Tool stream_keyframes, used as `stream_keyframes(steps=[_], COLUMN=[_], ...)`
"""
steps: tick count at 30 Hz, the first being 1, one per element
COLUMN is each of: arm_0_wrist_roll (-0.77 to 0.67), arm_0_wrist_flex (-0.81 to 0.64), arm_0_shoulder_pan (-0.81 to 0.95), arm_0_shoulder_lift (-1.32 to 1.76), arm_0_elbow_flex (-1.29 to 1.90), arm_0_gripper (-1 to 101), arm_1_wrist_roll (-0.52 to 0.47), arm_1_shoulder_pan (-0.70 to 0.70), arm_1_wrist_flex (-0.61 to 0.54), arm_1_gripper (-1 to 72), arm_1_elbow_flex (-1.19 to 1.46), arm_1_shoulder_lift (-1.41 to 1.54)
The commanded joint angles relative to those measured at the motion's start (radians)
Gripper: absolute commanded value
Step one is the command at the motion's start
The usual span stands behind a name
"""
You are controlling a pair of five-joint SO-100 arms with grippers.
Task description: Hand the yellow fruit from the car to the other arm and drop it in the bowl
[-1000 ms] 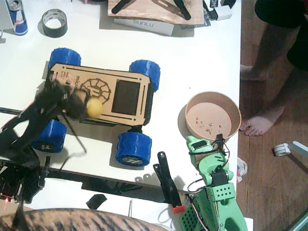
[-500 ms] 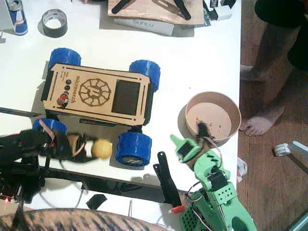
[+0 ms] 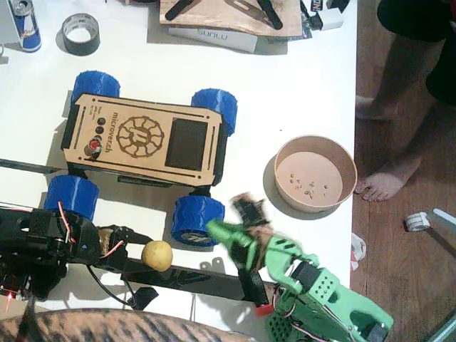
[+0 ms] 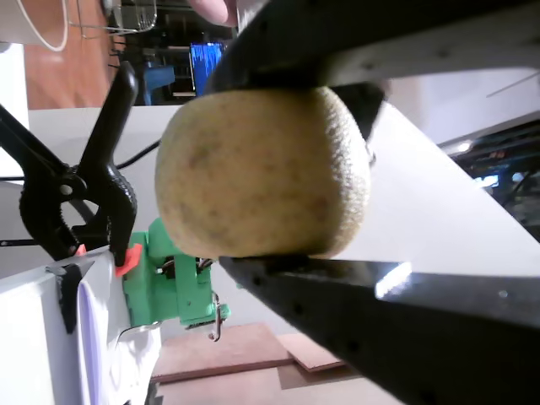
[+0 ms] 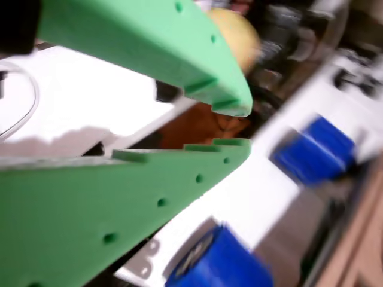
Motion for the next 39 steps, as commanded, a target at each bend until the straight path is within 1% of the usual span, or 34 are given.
stream_keyframes(steps=[1, 4, 9, 13, 14, 18, 20, 23, 24, 28, 30, 34, 39], arm_0_wrist_roll=[-0.015, -0.017, -0.017, -0.017, -0.017, -0.017, -0.017, -0.017, -0.017, -0.017, -0.017, -0.017, -0.017], arm_0_wrist_flex=[-0.048, -0.063, -0.075, -0.075, -0.075, -0.075, -0.075, -0.075, -0.075, -0.074, -0.074, -0.075, -0.080], arm_0_shoulder_pan=[0.008, 0.008, 0.008, 0.006, 0.006, 0.005, 0.005, 0.005, 0.005, 0.005, 0.005, 0.005, 0.002], arm_0_shoulder_lift=[0.029, 0.031, 0.015, 0.008, 0.008, 0.008, 0.008, 0.006, 0.005, 0.003, 0.003, 0.002, -0.005], arm_0_elbow_flex=[-0.012, -0.012, -0.012, -0.012, -0.012, -0.012, -0.012, -0.012, -0.012, -0.012, -0.012, -0.012, -0.012], arm_0_gripper=[0, 0, 0, 0, 0, 0, 0, 0, 0, 0, 0, 0, 0], arm_1_wrist_roll=[-0.034, -0.054, -0.063, -0.061, -0.060, -0.029, -0.008, 0.057, 0.095, 0.118, 0.124, 0.123, 0.140], arm_1_shoulder_pan=[-0.084, -0.132, -0.213, -0.245, -0.252, -0.261, -0.249, -0.229, -0.229, -0.222, -0.215, -0.209, -0.212], arm_1_wrist_flex=[-0.091, -0.153, -0.155, -0.152, -0.149, -0.143, -0.112, -0.069, -0.066, -0.083, -0.118, -0.189, -0.239], arm_1_gripper=[-0.1, -0.1, -0.1, 0.0, 2.0, 15.1, 21.6, 28.9, 30.5, 32.6, 34.0, 34.1, 33.7], arm_1_elbow_flex=[-0.005, -0.005, -0.005, -0.003, -0.003, -0.003, -0.003, -0.002, 0.000, 0.000, -0.002, -0.005, 0.000], arm_1_shoulder_lift=[-0.035, -0.086, -0.117, -0.155, -0.160, -0.164, -0.164, -0.166, -0.166, -0.184, -0.202, -0.249, -0.295])
